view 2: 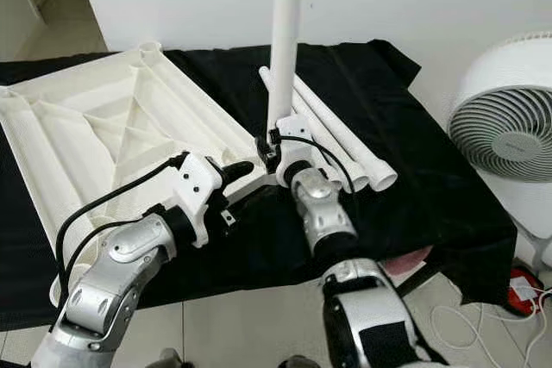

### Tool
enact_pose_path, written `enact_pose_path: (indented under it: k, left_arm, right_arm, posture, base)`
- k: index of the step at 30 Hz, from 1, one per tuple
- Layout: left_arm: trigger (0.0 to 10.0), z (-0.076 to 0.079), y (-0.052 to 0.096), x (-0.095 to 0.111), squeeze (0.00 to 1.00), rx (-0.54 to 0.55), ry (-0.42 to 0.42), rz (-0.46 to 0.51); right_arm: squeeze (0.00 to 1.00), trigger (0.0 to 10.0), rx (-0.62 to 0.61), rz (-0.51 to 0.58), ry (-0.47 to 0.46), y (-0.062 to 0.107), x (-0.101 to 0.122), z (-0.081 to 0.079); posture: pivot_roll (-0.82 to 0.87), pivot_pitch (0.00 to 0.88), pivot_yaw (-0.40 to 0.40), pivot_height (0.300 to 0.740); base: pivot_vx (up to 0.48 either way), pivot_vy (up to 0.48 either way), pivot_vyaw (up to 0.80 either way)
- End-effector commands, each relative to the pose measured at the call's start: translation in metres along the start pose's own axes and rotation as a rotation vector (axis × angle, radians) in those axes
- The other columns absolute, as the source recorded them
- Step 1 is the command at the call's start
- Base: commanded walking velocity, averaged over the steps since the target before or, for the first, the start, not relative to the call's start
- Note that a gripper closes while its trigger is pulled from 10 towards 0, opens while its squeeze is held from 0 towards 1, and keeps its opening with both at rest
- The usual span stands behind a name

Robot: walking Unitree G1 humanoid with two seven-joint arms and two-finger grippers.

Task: Building children table

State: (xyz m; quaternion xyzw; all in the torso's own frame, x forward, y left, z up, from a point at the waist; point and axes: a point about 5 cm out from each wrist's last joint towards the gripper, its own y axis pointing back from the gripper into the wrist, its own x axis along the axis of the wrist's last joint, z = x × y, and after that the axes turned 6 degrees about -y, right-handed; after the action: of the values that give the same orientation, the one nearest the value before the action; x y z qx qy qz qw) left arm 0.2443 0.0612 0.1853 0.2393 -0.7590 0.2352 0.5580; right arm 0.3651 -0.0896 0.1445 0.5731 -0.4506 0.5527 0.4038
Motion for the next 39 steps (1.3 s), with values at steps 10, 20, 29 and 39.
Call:
enact_pose_path:
  k: [10,20,29,39]
  left_arm:
    - [10.0,0.0,0.0,-0.003,0.0,0.037,0.001,-0.024]
    - [10.0,0.002,0.0,-0.004,0.0,0.031,0.01,-0.027]
    - [10.0,0.001,0.001,-0.004,0.0,0.033,0.011,-0.029]
    - [10.0,-0.001,0.0,-0.003,0.0,0.039,0.006,-0.029]
  right_arm:
    - [0.0,10.0,-0.186,0.008,-0.054,0.016,-0.005,-0.013]
    - [1.0,10.0,-0.182,0.005,-0.055,0.025,-0.003,-0.022]
    - [1.0,10.0,-0.084,0.038,-0.077,0.026,0.002,-0.021]
    - [0.0,10.0,0.279,-0.031,0.065,0.013,0.009,0.003]
  posture:
    - [-0.03,0.033,-0.002,0.74]
    - [-0.03,0.03,-0.002,0.74]
    - [-0.03,0.028,-0.003,0.74]
    - [-0.04,0.045,0.004,0.74]
  base:
    - [0.0,0.0,0.0]
    - [0.0,0.0,0.0]
    - [0.0,0.0,0.0]
    - [0.0,0.0,0.0]
